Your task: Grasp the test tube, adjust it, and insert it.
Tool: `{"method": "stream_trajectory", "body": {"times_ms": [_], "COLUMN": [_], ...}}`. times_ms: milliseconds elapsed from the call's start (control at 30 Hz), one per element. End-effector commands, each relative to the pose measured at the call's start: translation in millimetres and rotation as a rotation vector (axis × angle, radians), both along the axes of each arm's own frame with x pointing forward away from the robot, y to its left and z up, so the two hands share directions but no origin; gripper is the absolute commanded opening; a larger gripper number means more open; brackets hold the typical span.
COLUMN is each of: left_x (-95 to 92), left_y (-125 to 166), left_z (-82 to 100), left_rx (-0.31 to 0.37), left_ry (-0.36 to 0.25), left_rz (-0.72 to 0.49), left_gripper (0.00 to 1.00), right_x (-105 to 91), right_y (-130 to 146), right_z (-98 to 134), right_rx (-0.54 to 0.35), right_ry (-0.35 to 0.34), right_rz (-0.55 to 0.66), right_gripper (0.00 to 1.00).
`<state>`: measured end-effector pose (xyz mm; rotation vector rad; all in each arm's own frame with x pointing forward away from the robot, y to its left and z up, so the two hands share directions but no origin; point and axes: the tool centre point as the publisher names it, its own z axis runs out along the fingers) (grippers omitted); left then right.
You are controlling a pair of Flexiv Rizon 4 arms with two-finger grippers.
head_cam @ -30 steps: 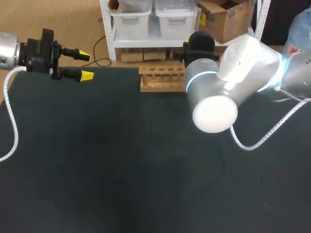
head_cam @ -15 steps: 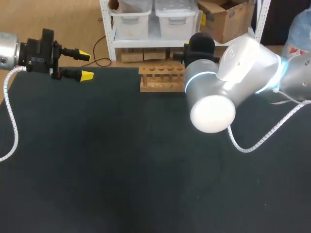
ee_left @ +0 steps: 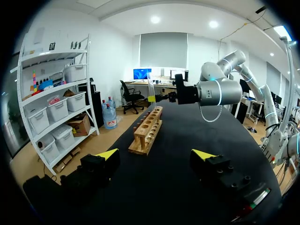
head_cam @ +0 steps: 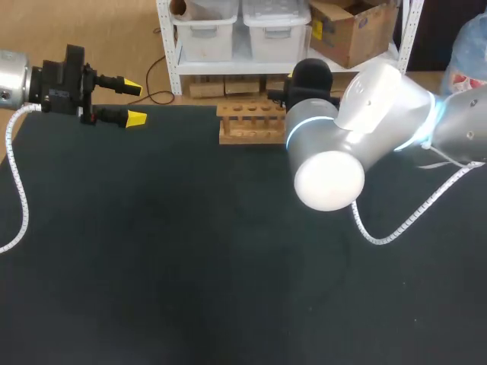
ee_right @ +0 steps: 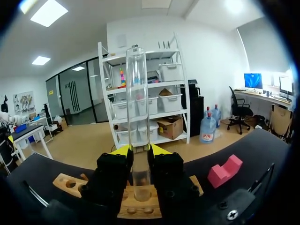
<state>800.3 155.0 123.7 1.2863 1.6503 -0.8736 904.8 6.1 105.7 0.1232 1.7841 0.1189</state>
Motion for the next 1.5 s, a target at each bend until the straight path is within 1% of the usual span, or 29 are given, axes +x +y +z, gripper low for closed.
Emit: {"method": "stream_trajectory", "body": {"times_ms": [33,400,700,967,1200,1500], "left_x": [1.0,1.0,1.0,1.0,1.0,1.0], "left_y": [0,0,0,0,0,0], "left_z": [-0.6,-0.6,-0.6,-0.6,-0.6,-0.6], "left_rx": [-0.001,-0.001,-0.001,-0.001,-0.001,-0.001], "left_ry": [0.000,0.000,0.000,0.000,0.000,0.000], "left_rz": [-0.002,-0.002,-0.002,-0.002,-0.002,-0.002], "left_gripper": [1.00,1.00,1.00,1.00,1.00,1.00], "right_x": [1.7,-1.8,-6.9,-11.6,-10.8,-8.5], "right_y": [2,4,5,3,2,0], "right_z": [-4,-17,-24,-33,-37,-36], "right_rx": [0.009,0.038,0.033,0.038,0.019,0.008], "right_ry": [0.001,0.014,0.003,0.010,0.017,0.011], "right_rz": [-0.001,-0.033,-0.047,-0.045,-0.025,-0.019], "right_gripper": [0.00,0.00,0.00,0.00,0.00,0.00]}}
